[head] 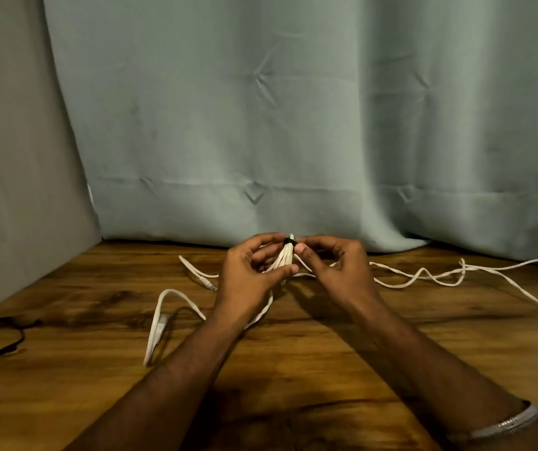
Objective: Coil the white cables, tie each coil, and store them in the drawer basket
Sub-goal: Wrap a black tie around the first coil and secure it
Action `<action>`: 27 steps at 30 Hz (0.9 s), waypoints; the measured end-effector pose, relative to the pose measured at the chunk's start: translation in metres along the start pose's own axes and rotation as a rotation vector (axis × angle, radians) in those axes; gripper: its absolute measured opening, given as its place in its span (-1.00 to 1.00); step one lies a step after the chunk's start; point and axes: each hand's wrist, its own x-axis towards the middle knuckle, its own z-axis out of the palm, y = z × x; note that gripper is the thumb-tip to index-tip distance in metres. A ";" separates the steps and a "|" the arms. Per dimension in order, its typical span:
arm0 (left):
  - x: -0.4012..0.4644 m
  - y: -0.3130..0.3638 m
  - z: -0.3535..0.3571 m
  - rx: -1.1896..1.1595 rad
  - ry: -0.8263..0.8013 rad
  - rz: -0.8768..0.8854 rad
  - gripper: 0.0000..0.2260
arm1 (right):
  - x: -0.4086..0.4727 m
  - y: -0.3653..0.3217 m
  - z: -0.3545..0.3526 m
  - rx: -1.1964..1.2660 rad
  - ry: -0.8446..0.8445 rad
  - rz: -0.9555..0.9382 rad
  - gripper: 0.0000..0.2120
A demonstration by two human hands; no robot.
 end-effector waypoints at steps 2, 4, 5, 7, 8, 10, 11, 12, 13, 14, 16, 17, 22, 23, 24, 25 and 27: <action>-0.001 -0.001 -0.002 0.066 0.017 0.046 -0.57 | -0.001 0.000 0.003 0.096 -0.034 0.070 -0.76; 0.000 -0.003 -0.003 0.108 0.025 0.073 -0.59 | 0.001 0.001 0.005 0.104 -0.044 0.075 -0.73; 0.001 -0.004 -0.004 0.120 0.023 0.076 -0.58 | 0.002 0.002 0.006 0.117 -0.051 0.084 -0.71; 0.002 -0.006 -0.004 0.138 0.011 0.062 -0.55 | 0.003 0.003 0.006 0.166 -0.066 0.124 -0.65; 0.002 -0.007 -0.004 0.136 0.006 0.047 -0.55 | 0.004 0.004 0.007 0.186 -0.076 0.139 -0.63; 0.003 -0.009 -0.003 0.094 0.003 0.006 -0.58 | 0.004 0.007 0.007 0.195 -0.092 0.141 -0.61; 0.004 -0.009 -0.002 0.066 -0.006 -0.021 -0.60 | 0.003 0.007 0.007 0.195 -0.095 0.136 -0.61; 0.004 -0.009 -0.001 0.049 -0.024 -0.048 -0.61 | 0.003 0.007 0.007 0.198 -0.097 0.131 -0.61; 0.005 -0.009 0.000 0.044 -0.050 -0.071 -0.62 | 0.002 0.007 0.007 0.208 -0.099 0.124 -0.60; 0.005 -0.009 0.000 0.045 -0.078 -0.087 -0.63 | 0.003 0.008 0.006 0.220 -0.099 0.120 -0.59; 0.004 -0.008 0.000 0.045 -0.121 -0.108 -0.63 | 0.004 0.009 0.005 0.247 -0.095 0.114 -0.59; 0.004 -0.008 -0.001 0.044 -0.130 -0.114 -0.64 | 0.004 0.008 0.004 0.259 -0.093 0.110 -0.59; 0.010 -0.012 -0.004 0.084 -0.082 -0.127 -0.65 | 0.004 0.005 0.006 0.205 -0.139 0.101 -0.61; 0.010 -0.012 -0.002 0.094 -0.067 -0.127 -0.65 | 0.004 0.004 0.004 0.198 -0.142 0.099 -0.61; 0.011 -0.013 -0.001 0.105 -0.055 -0.126 -0.64 | 0.003 0.004 0.003 0.192 -0.141 0.093 -0.61; 0.011 -0.013 -0.001 0.114 -0.044 -0.123 -0.65 | 0.002 0.004 0.002 0.184 -0.142 0.087 -0.60; 0.012 -0.014 -0.002 0.127 -0.029 -0.119 -0.65 | 0.000 0.001 0.000 0.130 -0.146 0.078 -0.61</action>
